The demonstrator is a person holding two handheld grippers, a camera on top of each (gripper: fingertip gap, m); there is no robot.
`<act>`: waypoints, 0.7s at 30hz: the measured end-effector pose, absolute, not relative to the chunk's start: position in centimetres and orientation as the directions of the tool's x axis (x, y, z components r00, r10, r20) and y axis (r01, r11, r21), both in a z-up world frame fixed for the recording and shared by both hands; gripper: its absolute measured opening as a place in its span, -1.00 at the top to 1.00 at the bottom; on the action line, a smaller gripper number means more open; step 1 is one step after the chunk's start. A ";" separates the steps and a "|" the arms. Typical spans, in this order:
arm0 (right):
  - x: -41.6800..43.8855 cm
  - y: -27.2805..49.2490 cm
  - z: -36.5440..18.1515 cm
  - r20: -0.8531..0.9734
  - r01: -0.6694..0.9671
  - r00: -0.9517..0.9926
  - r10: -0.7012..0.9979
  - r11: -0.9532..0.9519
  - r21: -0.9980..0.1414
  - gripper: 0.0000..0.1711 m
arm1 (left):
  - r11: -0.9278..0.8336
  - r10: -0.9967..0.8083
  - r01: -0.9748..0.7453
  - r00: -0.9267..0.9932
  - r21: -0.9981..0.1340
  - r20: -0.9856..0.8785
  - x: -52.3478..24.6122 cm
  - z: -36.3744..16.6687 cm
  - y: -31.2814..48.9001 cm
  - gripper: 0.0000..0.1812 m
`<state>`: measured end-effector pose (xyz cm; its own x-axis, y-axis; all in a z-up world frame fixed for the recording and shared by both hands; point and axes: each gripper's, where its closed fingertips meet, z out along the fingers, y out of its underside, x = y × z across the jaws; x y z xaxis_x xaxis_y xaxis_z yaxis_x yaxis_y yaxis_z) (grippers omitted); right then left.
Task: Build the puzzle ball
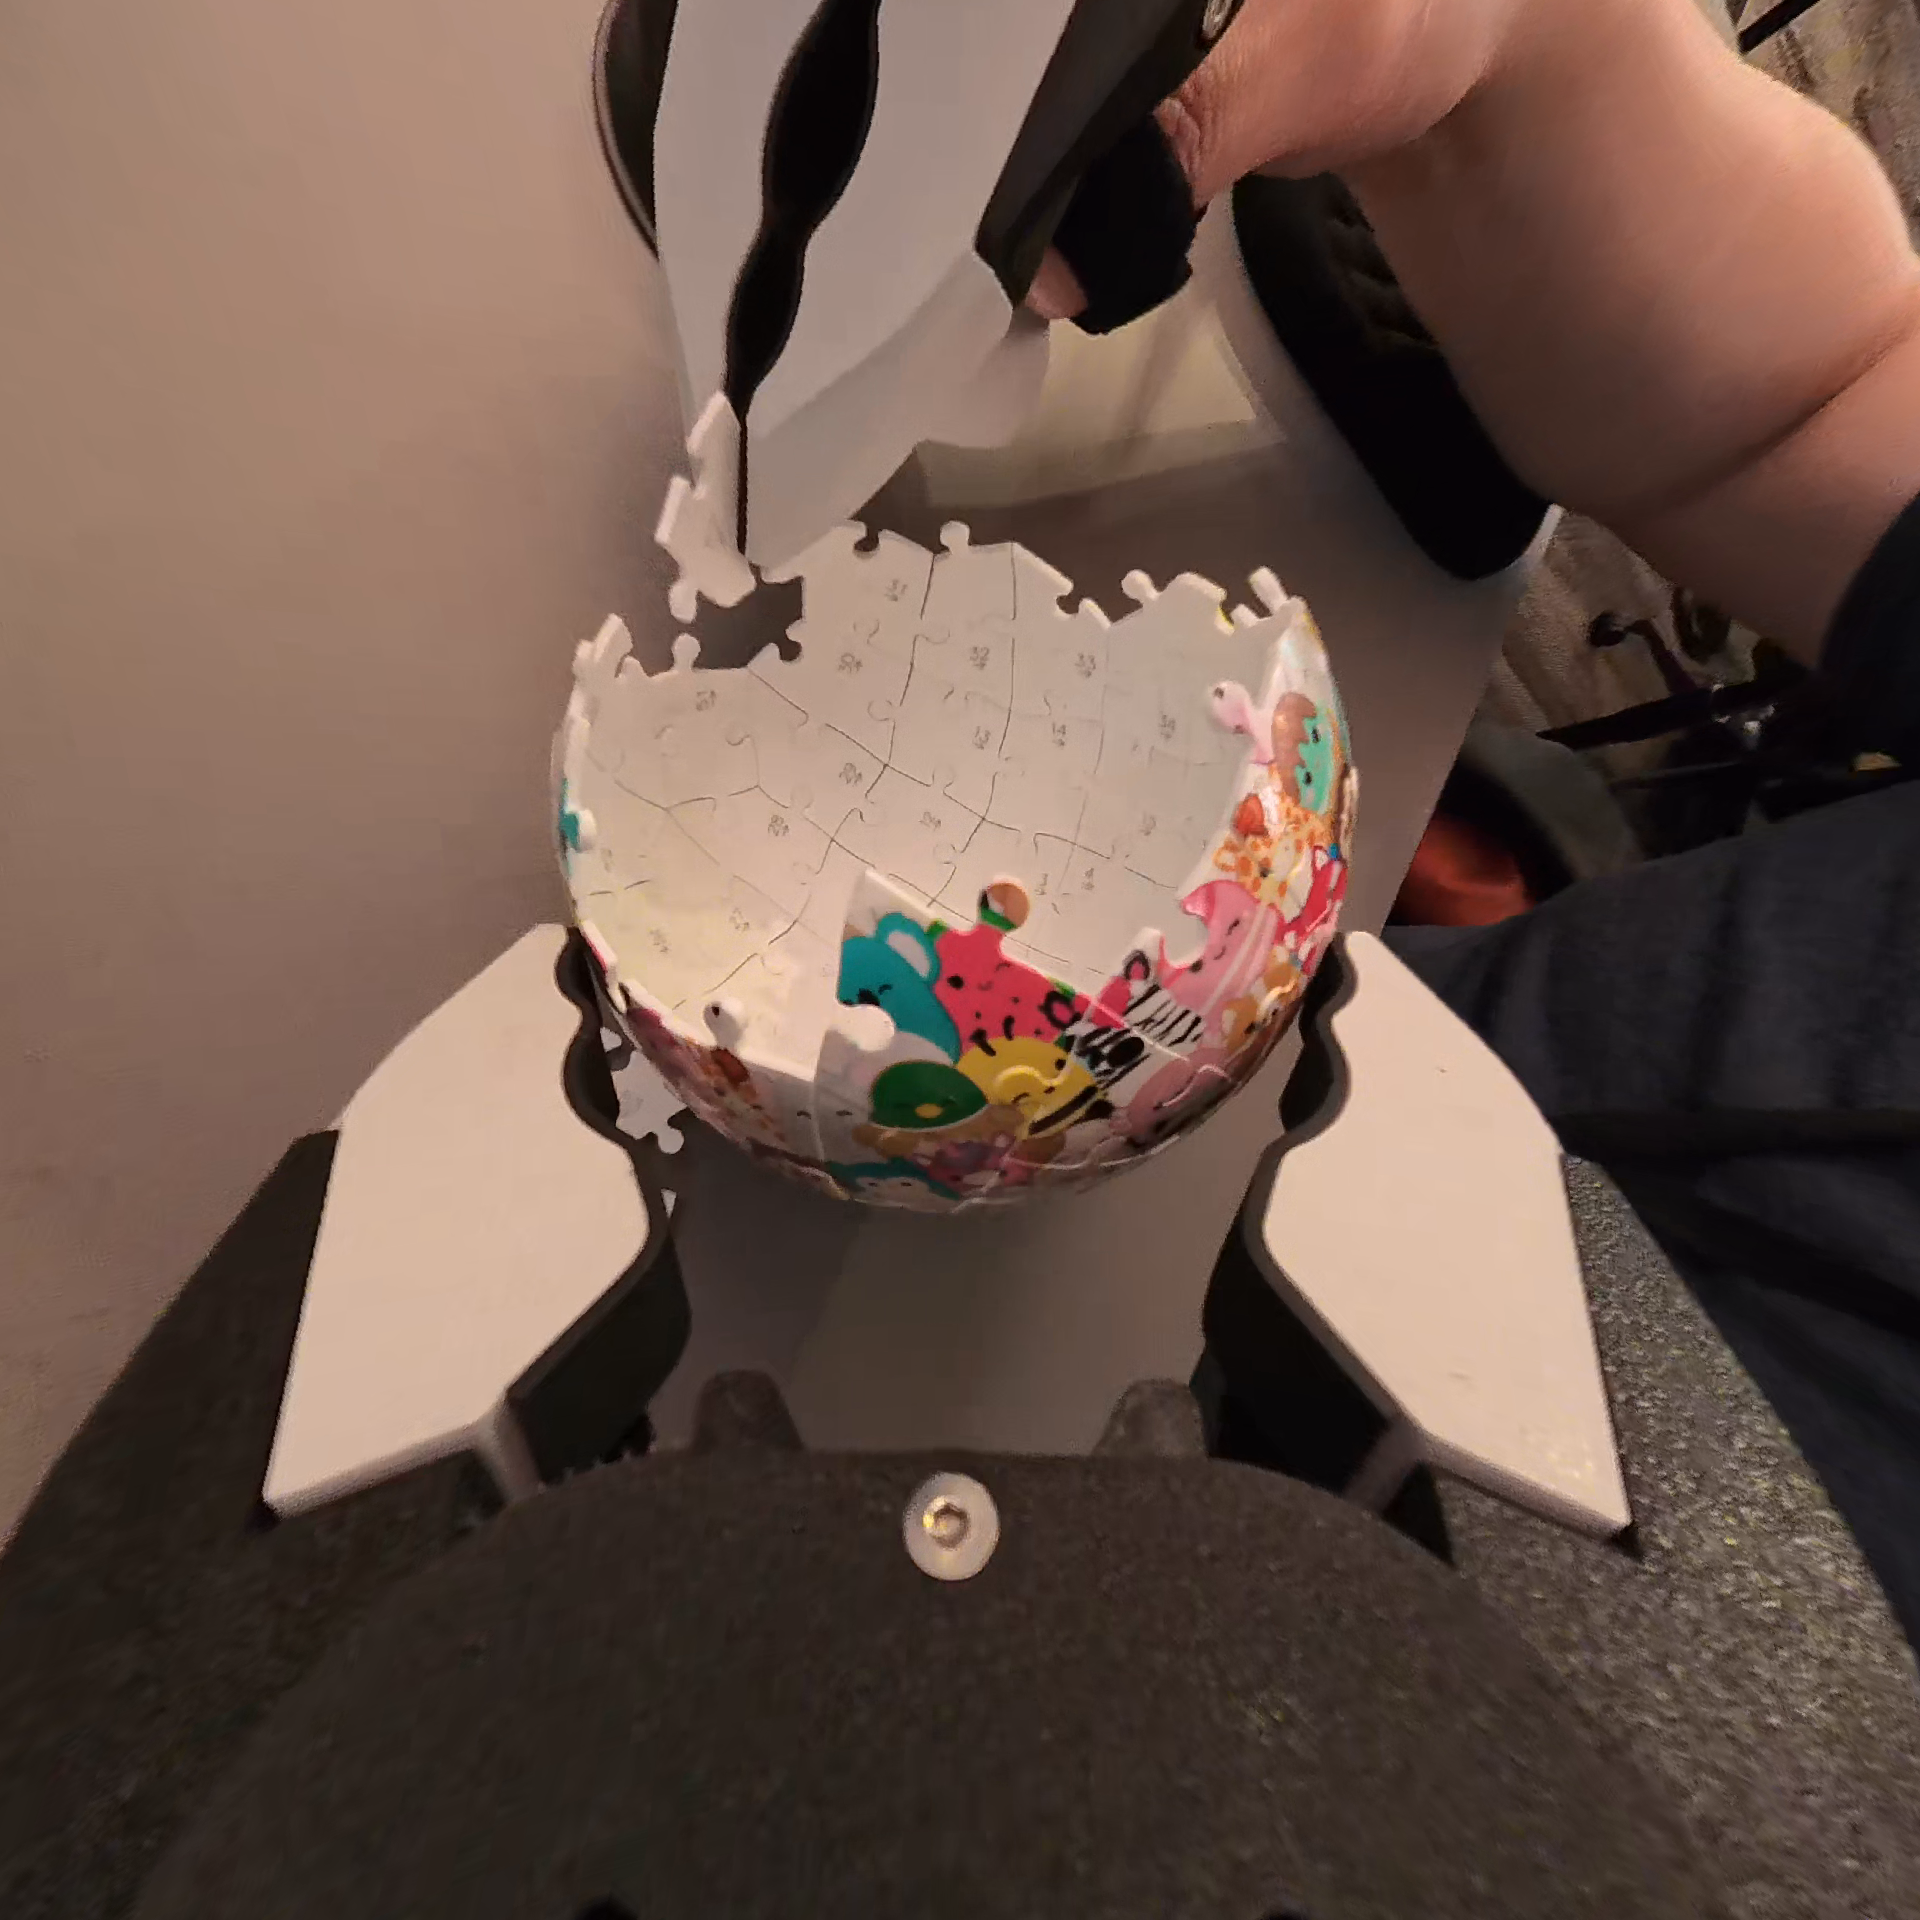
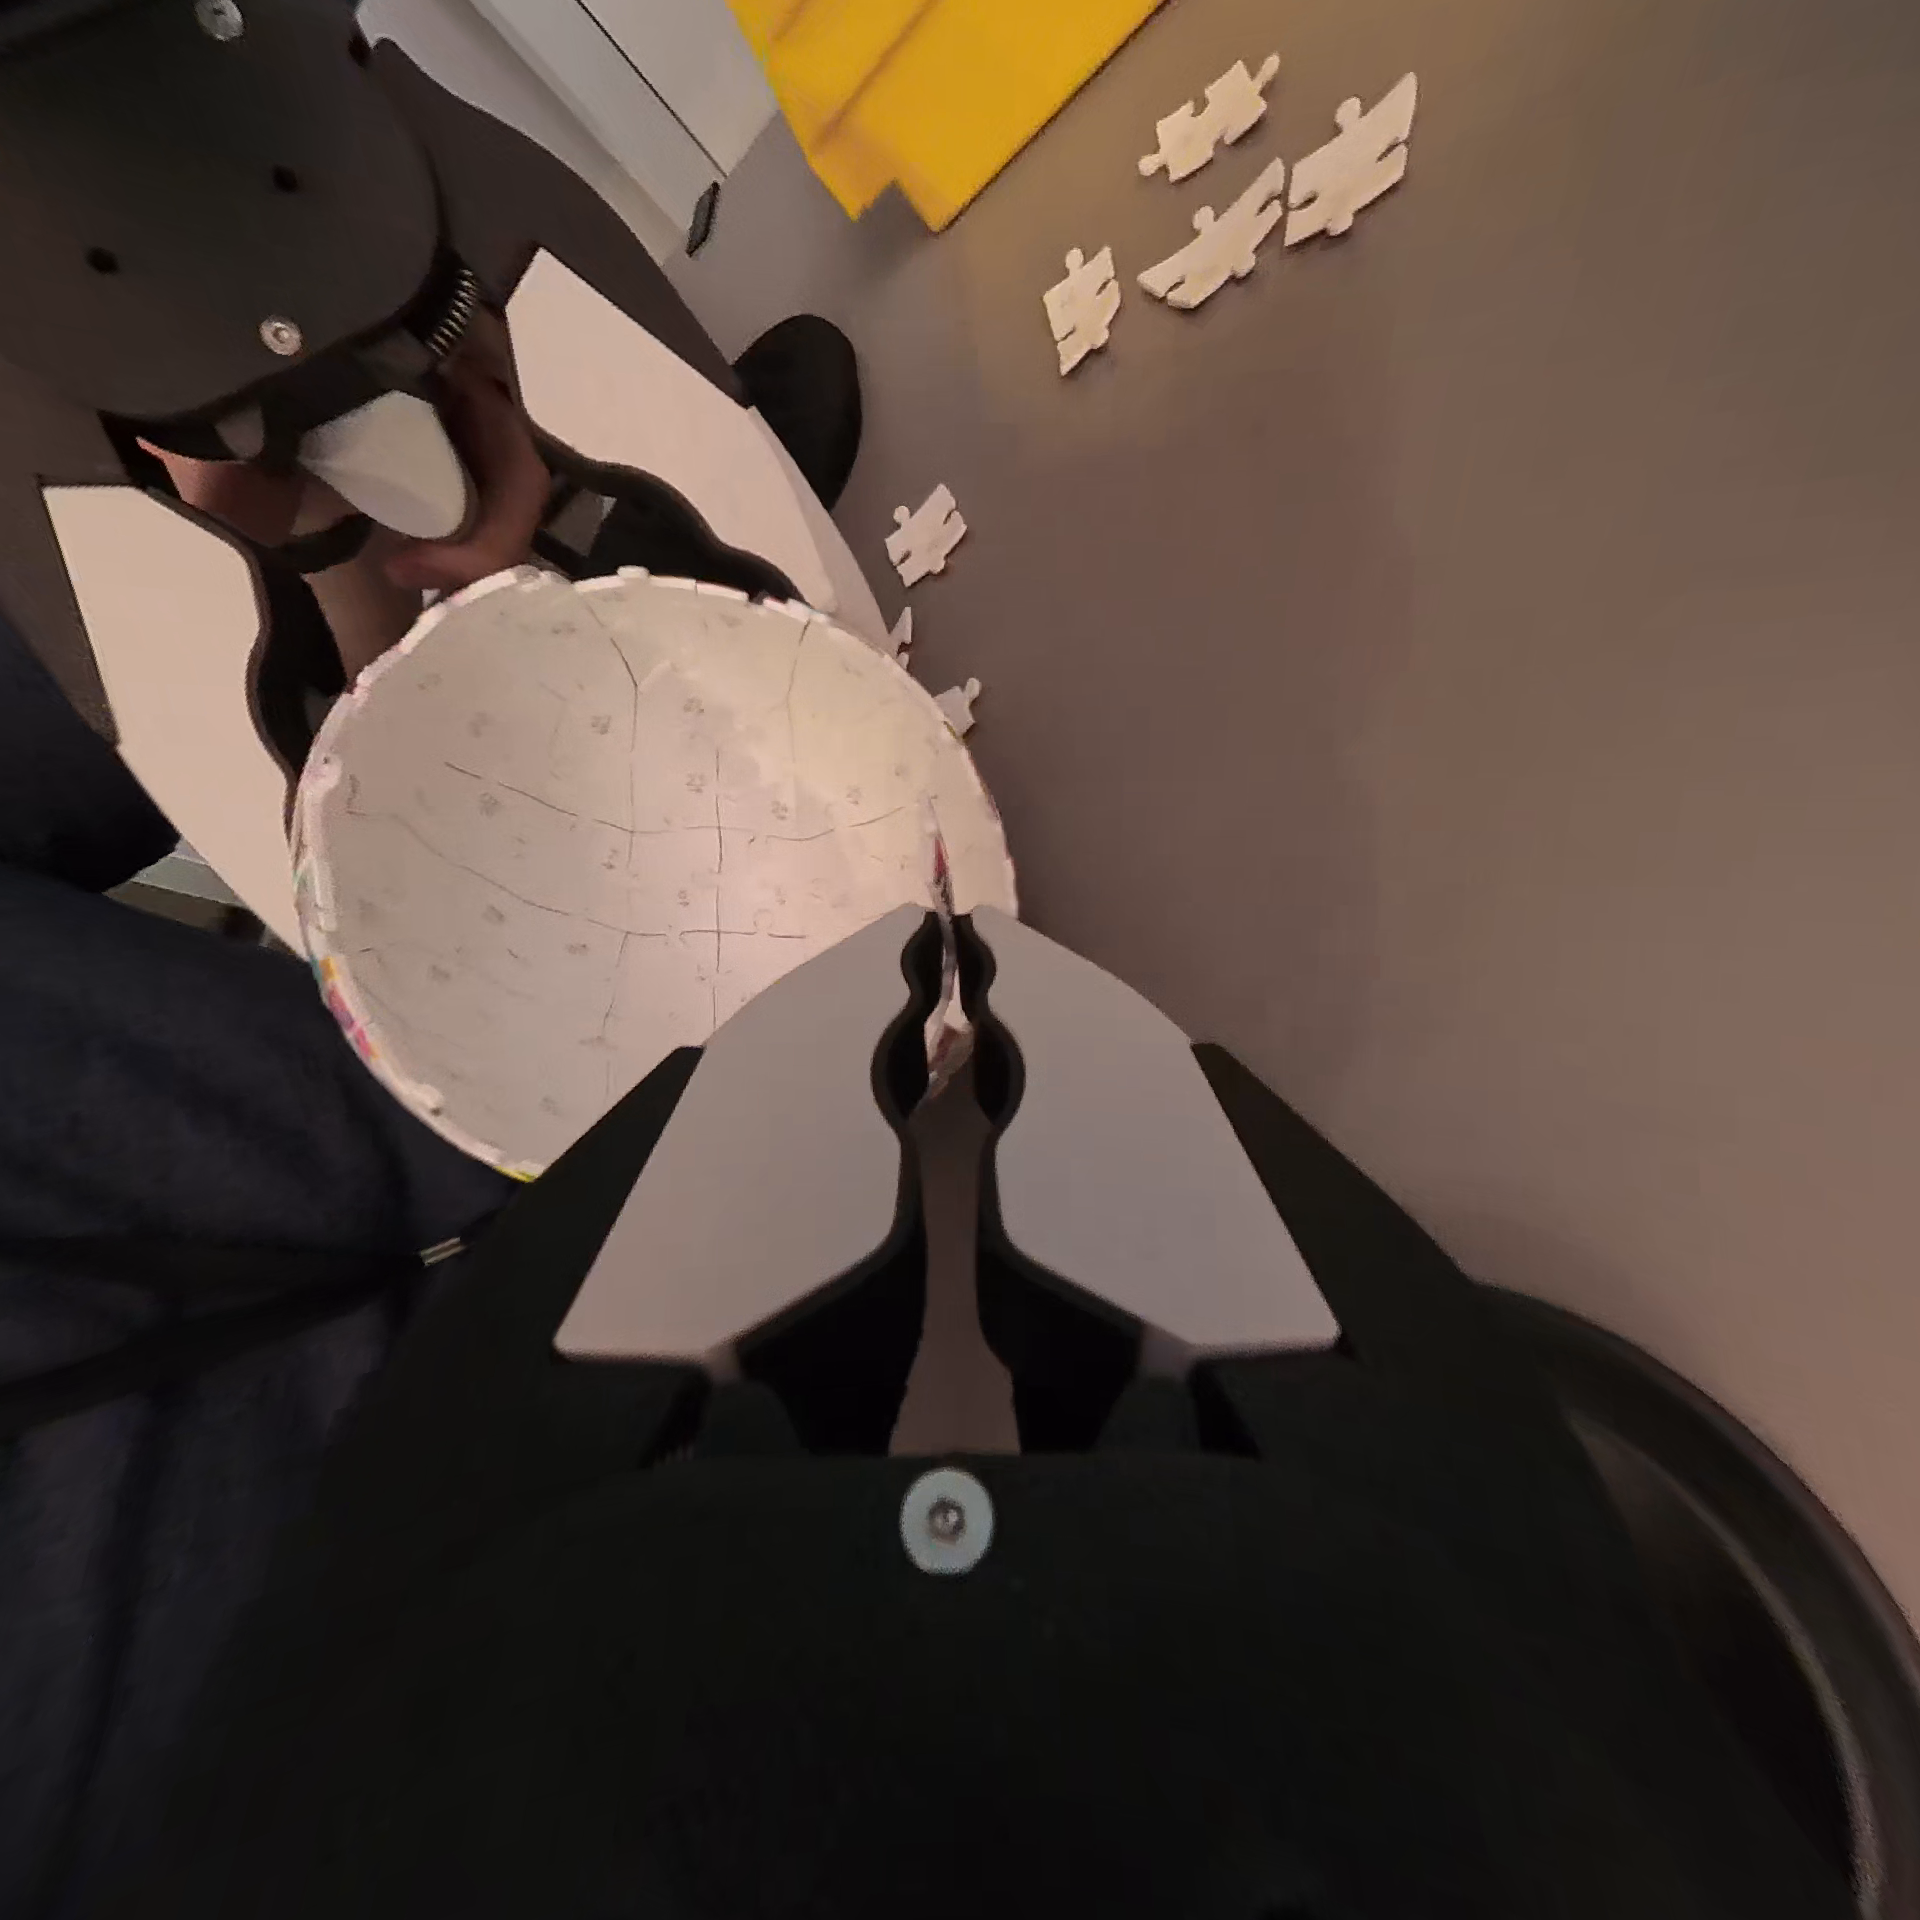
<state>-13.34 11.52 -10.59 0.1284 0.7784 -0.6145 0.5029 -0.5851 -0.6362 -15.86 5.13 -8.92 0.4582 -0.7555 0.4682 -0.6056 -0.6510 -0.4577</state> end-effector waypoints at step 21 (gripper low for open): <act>-13.4 12.9 -13.2 -0.689 0.605 0.209 0.694 -0.646 -0.467 0.96 | -0.738 -0.607 -0.632 0.468 -0.238 0.642 -15.4 -8.8 6.9 -0.39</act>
<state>-13.36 12.93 -13.20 0.2085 0.6936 -0.6895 0.6046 -0.6456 -0.4666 -15.44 6.94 -8.80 0.4677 -0.6075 0.6420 -0.6315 -0.7379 -0.2381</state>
